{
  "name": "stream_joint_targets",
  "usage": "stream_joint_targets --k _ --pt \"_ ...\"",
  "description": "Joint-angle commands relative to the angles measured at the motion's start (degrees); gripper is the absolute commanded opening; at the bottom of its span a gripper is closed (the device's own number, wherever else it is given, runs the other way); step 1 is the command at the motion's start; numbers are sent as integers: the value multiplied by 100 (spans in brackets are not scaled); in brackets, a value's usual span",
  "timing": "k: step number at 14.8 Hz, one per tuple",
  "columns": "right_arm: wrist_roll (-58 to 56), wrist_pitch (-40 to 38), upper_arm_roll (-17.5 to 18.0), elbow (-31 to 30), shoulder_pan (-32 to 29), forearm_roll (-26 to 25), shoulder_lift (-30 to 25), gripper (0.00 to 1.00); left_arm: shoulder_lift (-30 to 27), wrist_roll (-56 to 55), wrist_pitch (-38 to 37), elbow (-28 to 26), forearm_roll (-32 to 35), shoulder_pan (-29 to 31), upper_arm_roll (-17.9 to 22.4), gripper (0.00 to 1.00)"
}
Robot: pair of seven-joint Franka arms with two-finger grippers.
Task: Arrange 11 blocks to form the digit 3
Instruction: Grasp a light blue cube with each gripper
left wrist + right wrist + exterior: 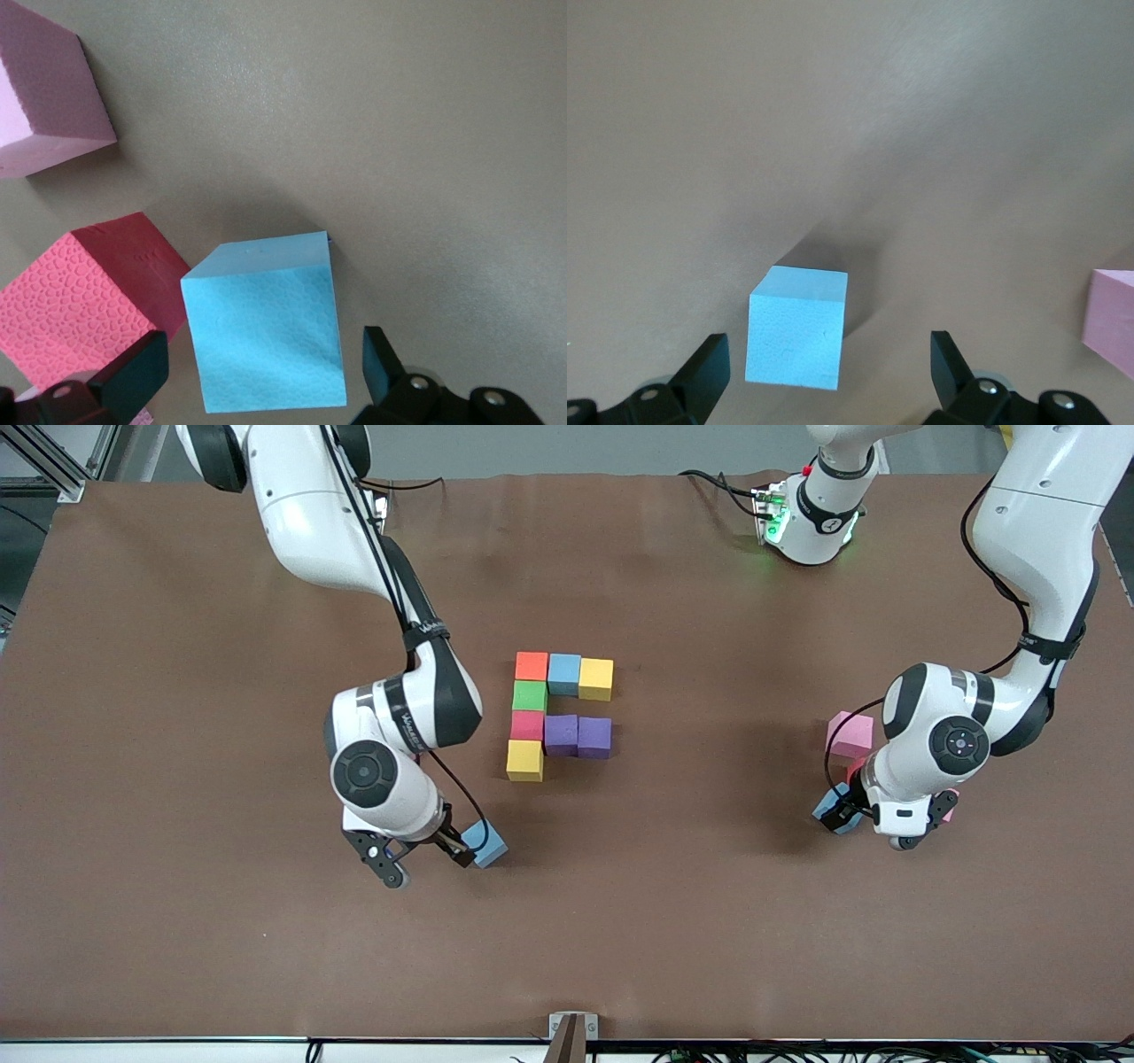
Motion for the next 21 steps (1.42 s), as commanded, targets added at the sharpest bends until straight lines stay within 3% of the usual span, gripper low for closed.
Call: stream_joint_targets --k 1,3,14,16,18,20,21 --pt "268 204 209 294 -83 104 293 100 106 47 88 25 167 86 -59 80" --pt "357 416 342 294 -127 104 363 100 106 55 106 25 158 86 -59 79" --pt "445 575 360 321 -66 95 724 97 483 3 123 473 167 7 -59 79" --pt "445 557 386 321 -66 95 715 91 606 -6 123 657 167 -20 -59 79" --pt "445 539 430 321 -92 95 715 79 633 3 123 745 167 -28 -59 79" --pt "437 531 430 329 -110 95 715 63 703 -15 123 860 167 -46 -59 78" --pt "437 531 430 329 -119 104 715 51 712 -15 123 878 167 -46 -59 70"
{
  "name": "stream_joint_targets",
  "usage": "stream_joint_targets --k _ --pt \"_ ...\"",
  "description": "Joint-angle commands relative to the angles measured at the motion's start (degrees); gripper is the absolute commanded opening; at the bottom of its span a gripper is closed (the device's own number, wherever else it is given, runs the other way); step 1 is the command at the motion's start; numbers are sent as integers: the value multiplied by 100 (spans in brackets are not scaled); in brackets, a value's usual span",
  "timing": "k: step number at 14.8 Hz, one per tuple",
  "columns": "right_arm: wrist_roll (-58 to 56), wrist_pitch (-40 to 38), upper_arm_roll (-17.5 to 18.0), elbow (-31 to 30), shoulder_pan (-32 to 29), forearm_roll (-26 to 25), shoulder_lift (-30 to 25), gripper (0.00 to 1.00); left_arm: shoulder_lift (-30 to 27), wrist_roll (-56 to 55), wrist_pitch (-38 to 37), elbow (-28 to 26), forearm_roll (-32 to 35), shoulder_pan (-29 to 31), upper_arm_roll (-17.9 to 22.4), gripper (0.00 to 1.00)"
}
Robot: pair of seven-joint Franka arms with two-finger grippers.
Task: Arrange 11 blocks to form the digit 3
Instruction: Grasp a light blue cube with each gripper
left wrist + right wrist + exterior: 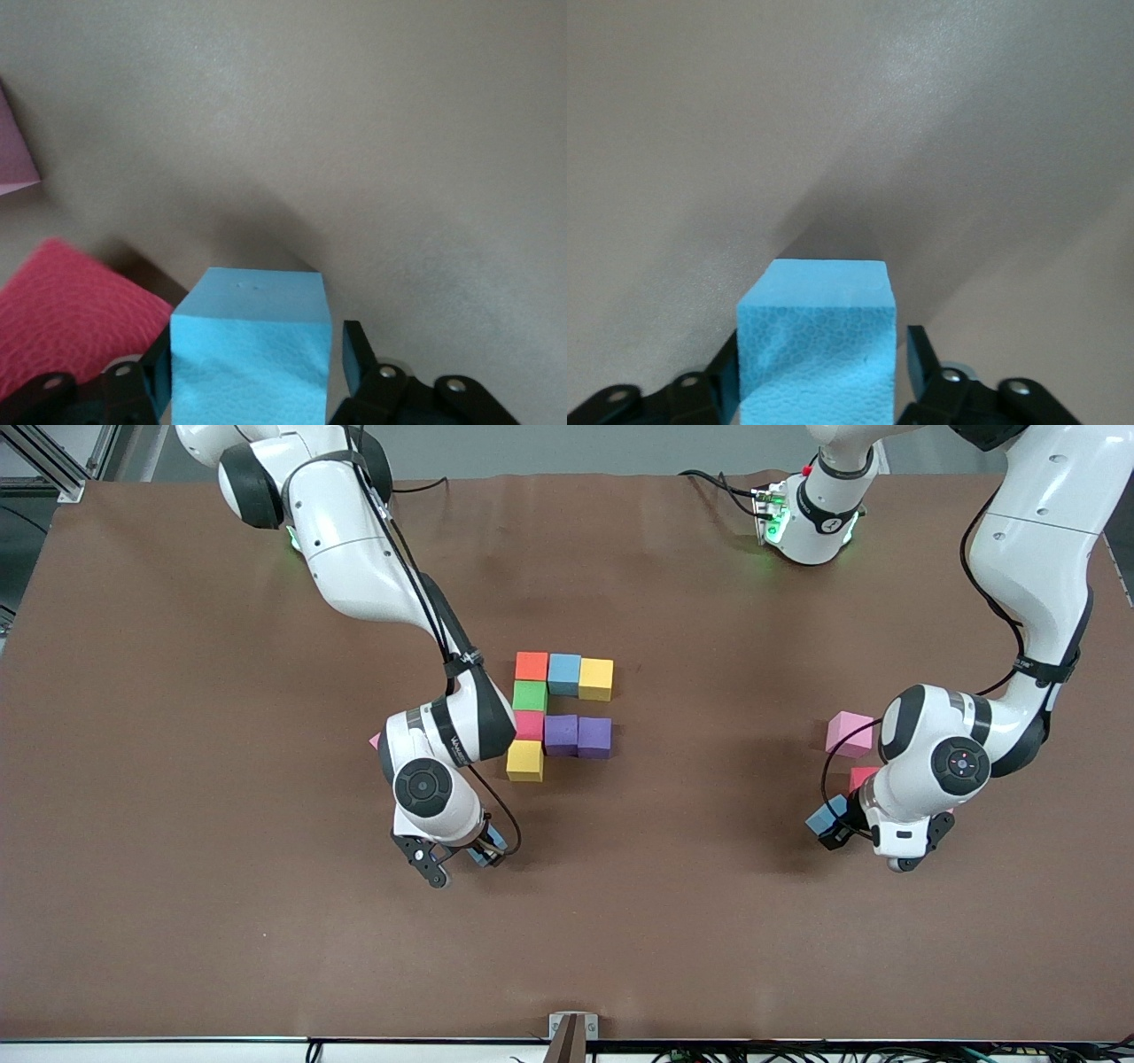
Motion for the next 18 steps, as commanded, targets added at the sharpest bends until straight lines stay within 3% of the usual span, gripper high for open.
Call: stream_joint_targets --k 1,3,4,6,9,12,18 --pt "33 -37 82 155 -111 99 63 35 131 -27 -4 176 152 -4 -21 63" --pt "24 -37 91 190 -103 99 63 3 140 -27 -4 194 152 -4 -21 50" --pt "16 -28 91 190 -76 99 63 1 132 -27 -13 203 152 -4 -21 44" --pt "-20 -19 91 199 -41 99 54 0 97 -71 -66 203 152 -30 -30 35" --pt "-404 -2 117 208 3 99 37 0 9 -255 -171 229 143 -48 -48 34" --pt "-748 -2 275 234 3 82 19 0 -149 -675 -732 413 73 -92 -205 34" --pt "-2829 -63 275 243 73 46 -60 0 -220 -3003 -866 554 91 -276 -663 34"
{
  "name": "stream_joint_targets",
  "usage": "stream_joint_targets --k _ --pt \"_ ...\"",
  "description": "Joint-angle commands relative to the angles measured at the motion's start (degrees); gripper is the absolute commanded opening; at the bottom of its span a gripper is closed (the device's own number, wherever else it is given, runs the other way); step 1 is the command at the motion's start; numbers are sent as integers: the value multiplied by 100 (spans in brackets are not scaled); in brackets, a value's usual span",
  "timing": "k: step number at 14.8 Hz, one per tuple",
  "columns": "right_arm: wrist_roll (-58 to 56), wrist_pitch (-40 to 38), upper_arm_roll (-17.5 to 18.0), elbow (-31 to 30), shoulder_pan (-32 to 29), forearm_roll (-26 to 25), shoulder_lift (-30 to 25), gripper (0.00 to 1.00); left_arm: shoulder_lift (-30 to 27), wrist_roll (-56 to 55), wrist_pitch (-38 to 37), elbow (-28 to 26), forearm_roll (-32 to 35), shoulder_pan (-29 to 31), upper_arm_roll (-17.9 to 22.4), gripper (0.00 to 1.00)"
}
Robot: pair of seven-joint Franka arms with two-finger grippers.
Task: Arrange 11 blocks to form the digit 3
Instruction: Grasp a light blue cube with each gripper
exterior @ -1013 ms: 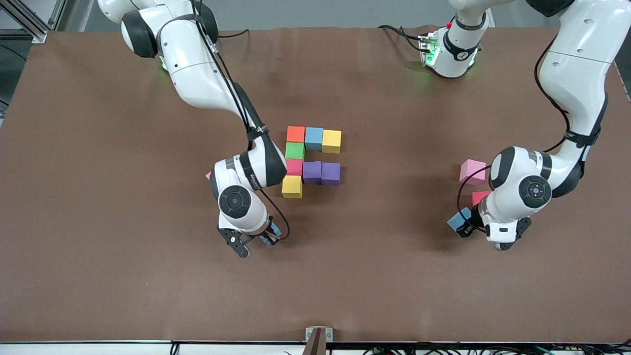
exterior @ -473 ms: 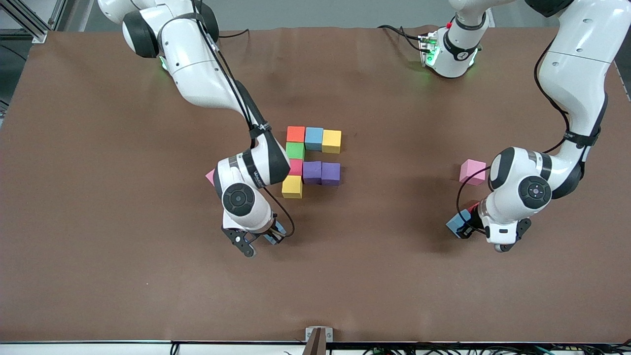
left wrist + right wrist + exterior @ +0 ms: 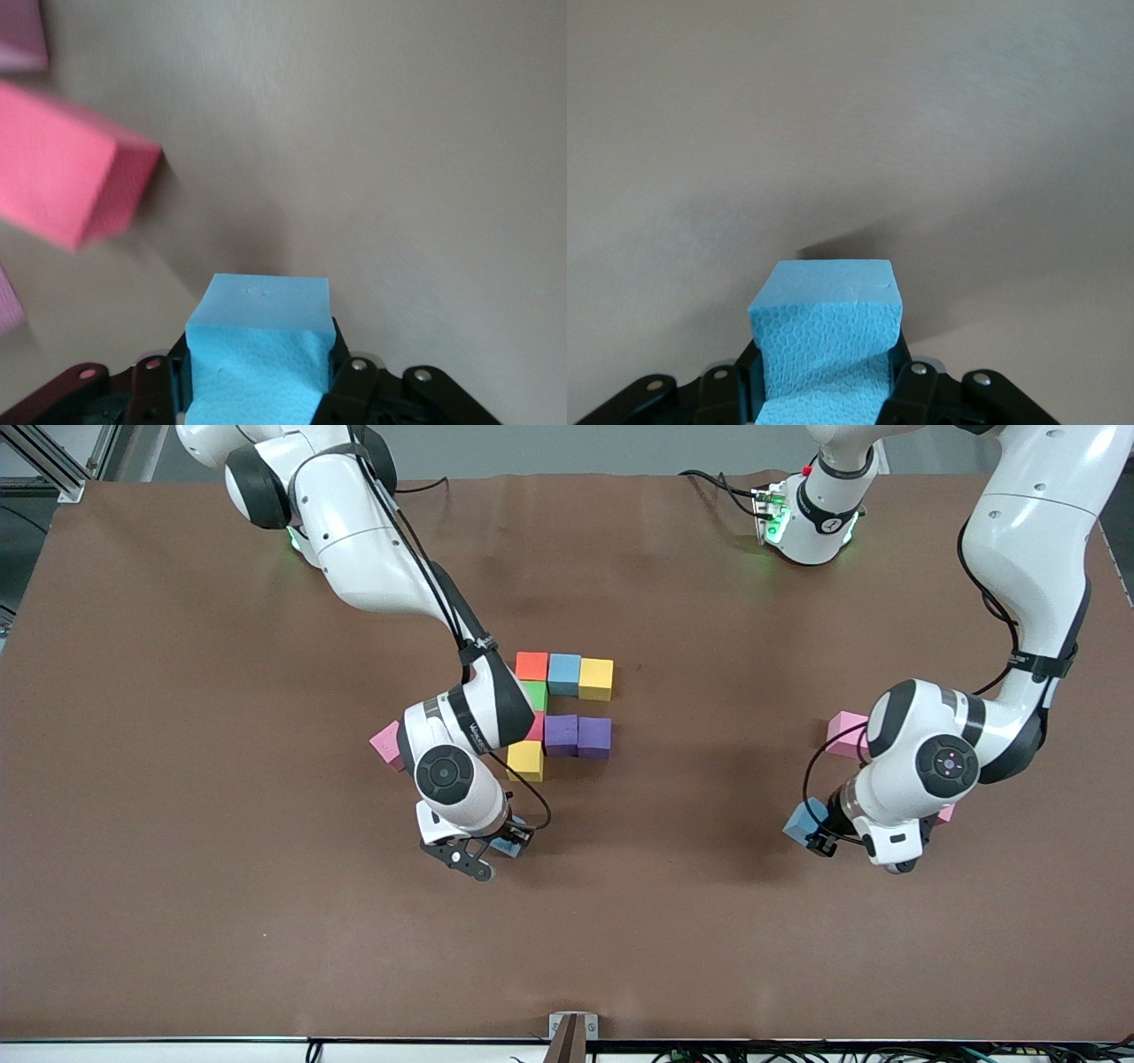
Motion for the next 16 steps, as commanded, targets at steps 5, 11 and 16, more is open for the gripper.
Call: stream_joint_targets --k 5,11,16 --pt "-1836 -68 21 -55 44 -85 -157 0 5 -2435 -108 180 143 -592 -35 34" --pt "-2014 -68 -22 -546 299 -147 -324 0 14 -2788 -99 251 143 -962 -18 34" --pt "-1883 -68 -49 -890 527 -244 -360 0 14 -2948 -99 277 143 -1121 -26 34"
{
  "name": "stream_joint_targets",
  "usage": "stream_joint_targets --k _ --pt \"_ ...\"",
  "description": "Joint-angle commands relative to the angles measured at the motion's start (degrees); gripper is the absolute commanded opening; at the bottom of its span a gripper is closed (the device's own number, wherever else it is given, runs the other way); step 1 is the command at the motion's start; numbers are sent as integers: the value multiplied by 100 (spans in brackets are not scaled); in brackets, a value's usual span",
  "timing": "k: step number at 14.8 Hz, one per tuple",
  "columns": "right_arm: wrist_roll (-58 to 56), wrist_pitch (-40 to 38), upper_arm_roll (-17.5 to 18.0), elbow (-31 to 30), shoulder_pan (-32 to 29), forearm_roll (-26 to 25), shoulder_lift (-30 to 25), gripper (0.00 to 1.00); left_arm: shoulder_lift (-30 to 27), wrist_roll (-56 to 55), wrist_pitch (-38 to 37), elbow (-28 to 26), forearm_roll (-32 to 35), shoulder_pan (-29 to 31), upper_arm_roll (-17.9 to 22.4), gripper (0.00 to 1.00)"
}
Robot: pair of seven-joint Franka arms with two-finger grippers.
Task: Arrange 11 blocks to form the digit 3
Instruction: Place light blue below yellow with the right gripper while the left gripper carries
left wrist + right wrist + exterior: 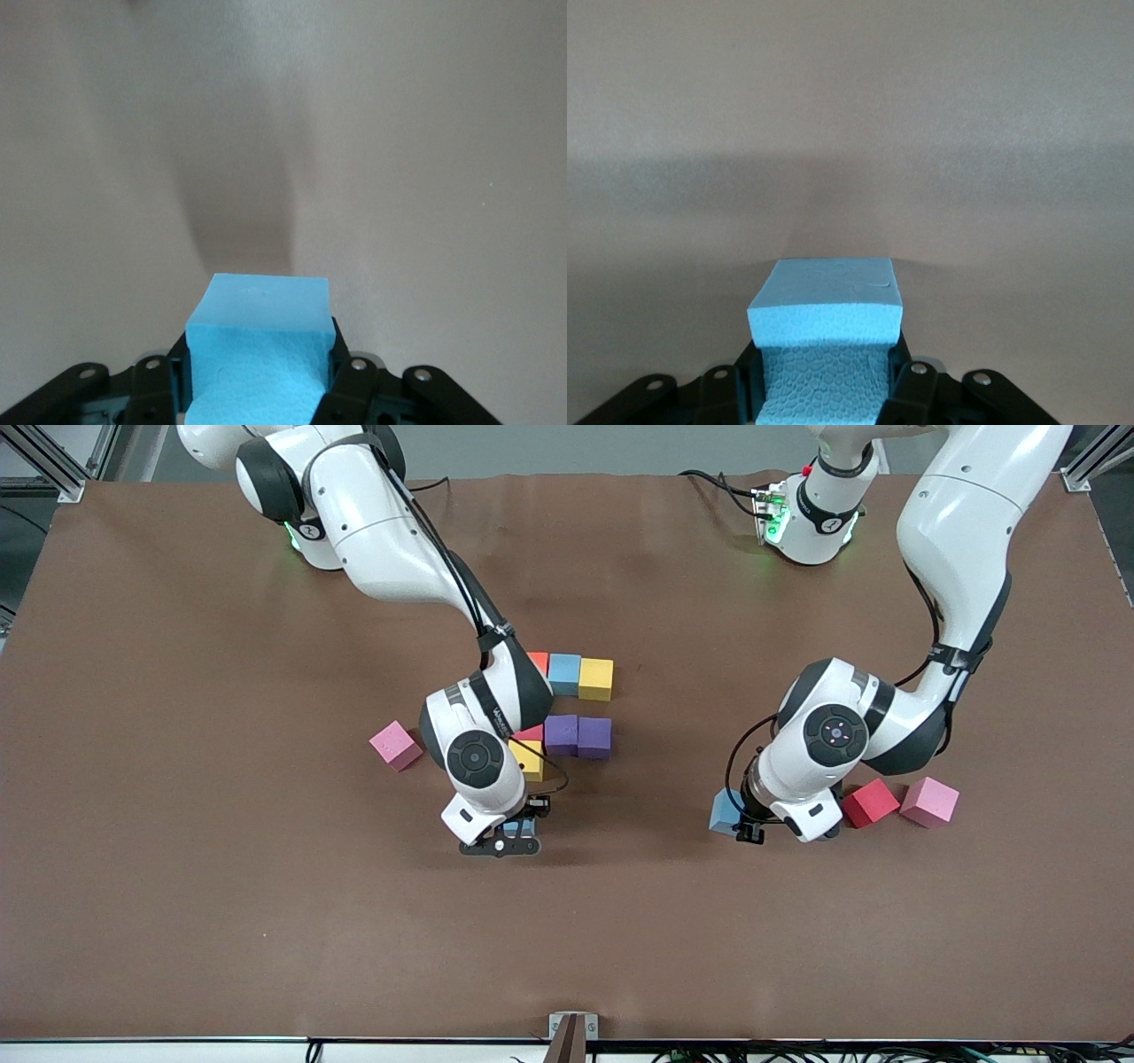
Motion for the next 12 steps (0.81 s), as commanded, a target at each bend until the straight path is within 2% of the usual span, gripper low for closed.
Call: stream_joint_targets --k 1,5,12 --pt "76 15 2 -633 185 -74 -275 0 22 -140 -97 155 143 -77 13 34" --pt "128 24 2 -959 282 -74 -521 0 13 -131 -97 147 152 -68 13 34" --pt "453 41 2 -968 387 -74 -548 0 22 -87 -80 147 152 -68 22 34"
